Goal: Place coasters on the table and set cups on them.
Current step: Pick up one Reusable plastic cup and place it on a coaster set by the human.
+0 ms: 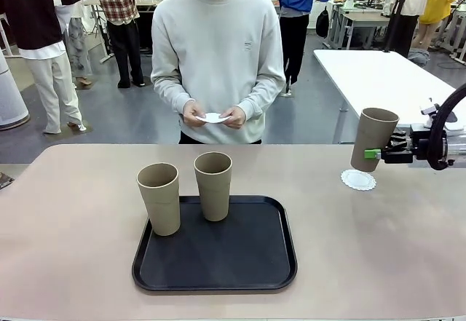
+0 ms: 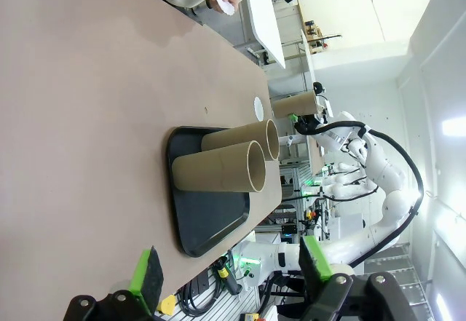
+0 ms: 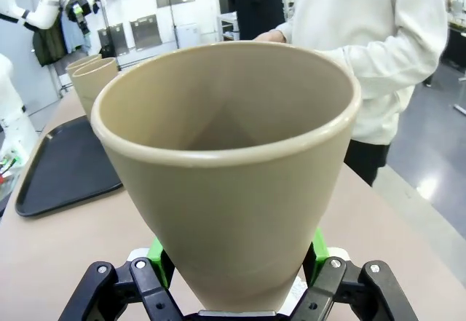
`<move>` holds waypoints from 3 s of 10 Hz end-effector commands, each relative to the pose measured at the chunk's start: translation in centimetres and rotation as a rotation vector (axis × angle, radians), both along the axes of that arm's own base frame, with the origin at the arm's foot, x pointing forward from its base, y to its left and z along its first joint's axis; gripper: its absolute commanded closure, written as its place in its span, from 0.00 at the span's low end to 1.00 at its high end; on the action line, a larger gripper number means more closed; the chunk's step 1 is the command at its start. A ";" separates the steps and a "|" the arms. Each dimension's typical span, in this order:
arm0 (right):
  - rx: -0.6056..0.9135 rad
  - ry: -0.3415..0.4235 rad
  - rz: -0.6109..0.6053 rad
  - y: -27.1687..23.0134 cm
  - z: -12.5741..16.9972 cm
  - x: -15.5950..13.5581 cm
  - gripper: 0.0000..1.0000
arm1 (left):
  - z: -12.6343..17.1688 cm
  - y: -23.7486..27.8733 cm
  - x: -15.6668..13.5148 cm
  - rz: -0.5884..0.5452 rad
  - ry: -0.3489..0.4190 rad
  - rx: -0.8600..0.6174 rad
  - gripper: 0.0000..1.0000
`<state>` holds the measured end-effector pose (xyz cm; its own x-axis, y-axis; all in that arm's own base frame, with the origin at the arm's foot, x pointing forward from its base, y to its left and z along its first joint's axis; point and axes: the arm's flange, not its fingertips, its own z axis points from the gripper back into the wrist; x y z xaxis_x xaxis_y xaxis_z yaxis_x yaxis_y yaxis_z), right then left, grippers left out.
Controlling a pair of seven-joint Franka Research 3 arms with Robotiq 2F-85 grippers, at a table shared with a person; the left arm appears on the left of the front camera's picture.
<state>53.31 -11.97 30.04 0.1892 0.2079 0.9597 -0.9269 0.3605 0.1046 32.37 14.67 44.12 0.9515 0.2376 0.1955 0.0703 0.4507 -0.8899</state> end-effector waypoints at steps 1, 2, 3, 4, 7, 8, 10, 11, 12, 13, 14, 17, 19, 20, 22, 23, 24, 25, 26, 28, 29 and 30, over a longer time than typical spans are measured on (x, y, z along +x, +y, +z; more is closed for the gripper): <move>0.008 0.004 0.022 0.3 0.0 -0.2 0.18 | -0.1 0.1 -0.1 -0.003 -0.014 -0.004 0.00; 0.008 0.004 0.022 0.3 0.0 -0.2 0.18 | -0.1 0.1 -0.1 -0.003 -0.014 -0.004 0.00; 0.008 0.004 0.022 0.3 0.0 -0.2 0.18 | -0.1 0.1 -0.1 -0.003 -0.014 -0.004 0.00; -0.001 0.002 0.004 0.0 0.0 0.0 0.18 | -0.1 0.1 -0.1 -0.003 -0.014 -0.004 0.00; -0.019 -0.170 0.147 -0.1 -1.4 0.4 0.18 | -0.1 0.1 -0.1 -0.003 -0.014 -0.004 0.00; -0.018 -0.182 0.163 0.0 -1.7 0.5 0.18 | -0.1 0.1 -0.1 -0.003 -0.014 -0.004 0.00; -0.070 -0.212 0.148 0.3 -2.7 1.2 0.18 | -0.1 0.1 -0.1 -0.003 -0.014 -0.004 0.00; -0.090 -0.199 0.138 0.4 -3.1 1.4 0.18 | -0.1 0.1 -0.1 -0.003 -0.014 -0.004 0.00; -0.102 -0.160 0.138 0.5 -3.7 1.6 0.18 | -0.1 0.1 -0.1 -0.003 -0.014 -0.004 0.00; -0.116 -0.128 0.142 0.4 -4.2 1.7 0.18 | -0.1 0.1 -0.1 -0.003 -0.014 -0.004 0.00; -0.121 -0.112 0.139 0.4 -4.5 2.0 0.18 | -0.1 0.1 -0.1 -0.003 -0.014 -0.004 0.00; -0.097 -0.078 0.143 0.2 -4.7 2.4 0.18 | -0.1 0.1 -0.1 -0.003 -0.014 -0.004 0.00; -0.079 -0.065 0.136 -0.1 -4.7 2.6 0.18 | -0.1 0.1 -0.1 -0.003 -0.014 -0.004 0.00; -0.067 -0.048 0.130 -0.3 -4.7 2.7 0.18 | -0.1 0.1 -0.1 -0.003 -0.014 -0.004 0.00; -0.039 -0.015 0.125 -0.5 -5.0 3.0 0.18 | -0.1 0.1 -0.1 -0.003 -0.014 -0.004 0.00; -0.033 -0.005 0.122 -0.5 -5.0 3.1 0.18 | -0.1 0.1 -0.1 -0.003 -0.014 -0.004 0.00; -0.027 -0.003 0.127 -0.5 -5.1 3.0 0.18 | -0.1 0.1 -0.1 -0.003 -0.014 -0.004 0.00; -0.023 -0.010 0.131 -0.5 -5.1 3.0 0.18 | -0.1 0.1 -0.1 -0.003 -0.014 -0.004 0.00; -0.024 -0.018 0.132 -0.5 -5.2 3.0 0.18 | -0.1 0.1 -0.1 -0.003 -0.014 -0.004 0.00; -0.026 -0.030 0.137 -0.5 -5.2 3.0 0.18 | -0.1 0.1 -0.1 -0.003 -0.014 -0.004 0.00; -0.030 -0.035 0.139 -0.5 -5.2 3.0 0.09 | -0.1 0.1 -0.1 -0.003 -0.014 -0.004 0.00; -0.040 -0.037 0.142 -0.5 -5.2 3.0 0.00 | -0.1 0.1 -0.1 -0.003 -0.014 -0.004 0.00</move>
